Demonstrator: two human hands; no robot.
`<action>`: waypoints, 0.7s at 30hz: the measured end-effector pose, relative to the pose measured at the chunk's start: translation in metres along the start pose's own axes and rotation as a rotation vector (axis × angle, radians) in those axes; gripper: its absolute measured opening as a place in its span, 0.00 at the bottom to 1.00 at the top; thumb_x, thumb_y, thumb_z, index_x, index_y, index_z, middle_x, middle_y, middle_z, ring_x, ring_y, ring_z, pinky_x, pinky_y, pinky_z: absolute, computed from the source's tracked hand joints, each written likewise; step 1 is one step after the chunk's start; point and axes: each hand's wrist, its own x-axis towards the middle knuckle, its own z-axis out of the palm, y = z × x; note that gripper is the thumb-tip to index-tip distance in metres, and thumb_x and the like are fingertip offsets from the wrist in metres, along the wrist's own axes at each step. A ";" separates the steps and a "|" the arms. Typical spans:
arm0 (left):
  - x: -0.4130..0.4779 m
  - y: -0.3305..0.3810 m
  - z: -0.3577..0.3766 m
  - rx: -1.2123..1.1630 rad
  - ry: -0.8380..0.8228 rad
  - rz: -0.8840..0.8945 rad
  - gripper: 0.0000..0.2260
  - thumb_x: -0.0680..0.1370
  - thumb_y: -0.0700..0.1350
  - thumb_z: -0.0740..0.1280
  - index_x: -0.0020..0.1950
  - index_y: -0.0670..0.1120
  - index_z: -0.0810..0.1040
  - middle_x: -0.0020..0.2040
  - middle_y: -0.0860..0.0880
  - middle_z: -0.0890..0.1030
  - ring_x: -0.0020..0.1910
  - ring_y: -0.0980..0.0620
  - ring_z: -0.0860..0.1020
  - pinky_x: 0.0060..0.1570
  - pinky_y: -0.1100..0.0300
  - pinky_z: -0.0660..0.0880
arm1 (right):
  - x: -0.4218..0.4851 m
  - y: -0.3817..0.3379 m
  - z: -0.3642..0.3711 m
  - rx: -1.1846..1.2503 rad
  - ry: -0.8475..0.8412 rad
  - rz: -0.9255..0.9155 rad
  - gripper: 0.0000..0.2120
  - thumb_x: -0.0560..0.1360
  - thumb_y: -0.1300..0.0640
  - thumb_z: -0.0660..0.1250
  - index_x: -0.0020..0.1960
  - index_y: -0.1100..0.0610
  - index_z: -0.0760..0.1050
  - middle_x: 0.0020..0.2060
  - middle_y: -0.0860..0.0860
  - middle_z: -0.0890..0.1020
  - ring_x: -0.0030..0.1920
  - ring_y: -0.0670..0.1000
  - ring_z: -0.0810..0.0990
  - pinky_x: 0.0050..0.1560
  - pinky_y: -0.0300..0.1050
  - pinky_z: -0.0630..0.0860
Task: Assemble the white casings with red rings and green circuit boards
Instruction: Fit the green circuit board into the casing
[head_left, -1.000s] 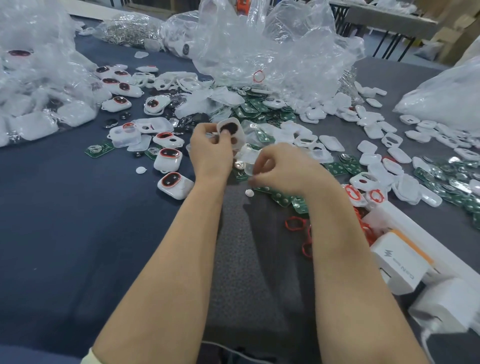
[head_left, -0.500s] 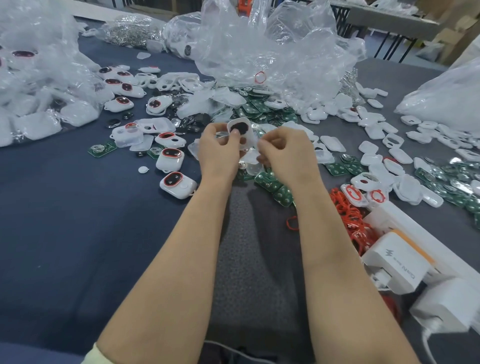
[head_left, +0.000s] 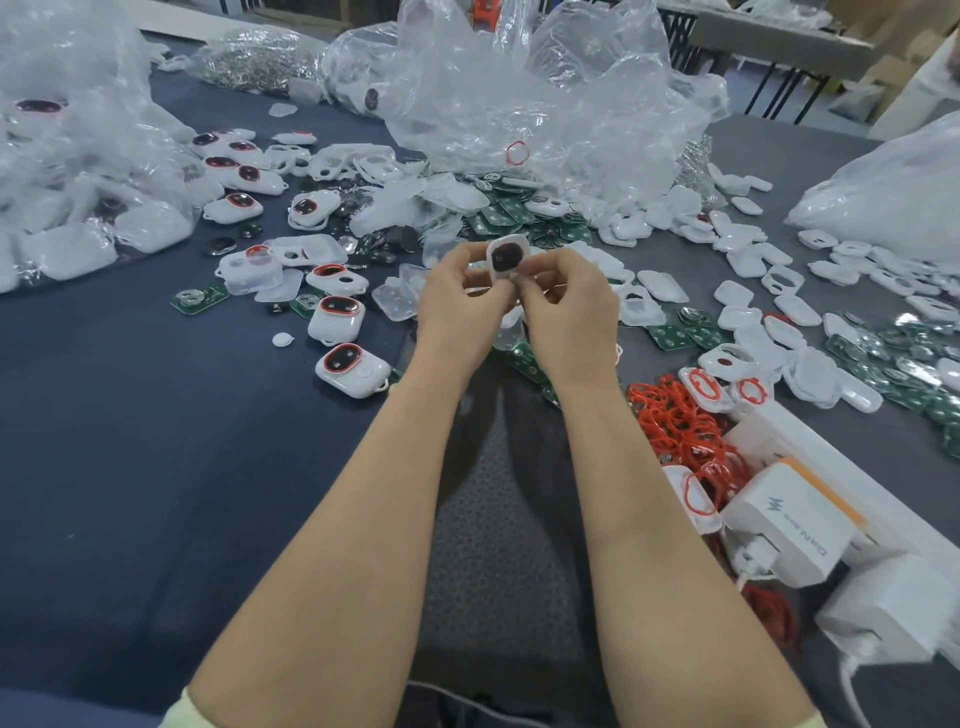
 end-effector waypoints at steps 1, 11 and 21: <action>0.000 0.000 0.000 0.007 -0.005 0.007 0.10 0.75 0.33 0.66 0.51 0.47 0.77 0.49 0.36 0.82 0.46 0.44 0.82 0.55 0.47 0.79 | 0.000 0.000 0.000 0.016 0.006 0.009 0.02 0.74 0.59 0.70 0.43 0.55 0.77 0.40 0.54 0.81 0.40 0.52 0.77 0.42 0.41 0.71; 0.001 0.000 0.000 -0.023 -0.007 0.017 0.08 0.77 0.33 0.65 0.52 0.45 0.76 0.48 0.38 0.82 0.45 0.46 0.81 0.54 0.49 0.79 | 0.002 0.001 -0.001 0.102 -0.039 0.051 0.03 0.74 0.62 0.69 0.43 0.56 0.76 0.39 0.49 0.80 0.42 0.48 0.79 0.50 0.42 0.75; 0.002 -0.001 0.000 0.002 -0.016 0.042 0.08 0.78 0.35 0.64 0.53 0.46 0.76 0.45 0.44 0.81 0.43 0.51 0.81 0.47 0.59 0.80 | 0.004 0.005 0.001 0.294 -0.038 0.142 0.07 0.75 0.62 0.68 0.49 0.54 0.72 0.37 0.45 0.79 0.38 0.43 0.78 0.43 0.35 0.75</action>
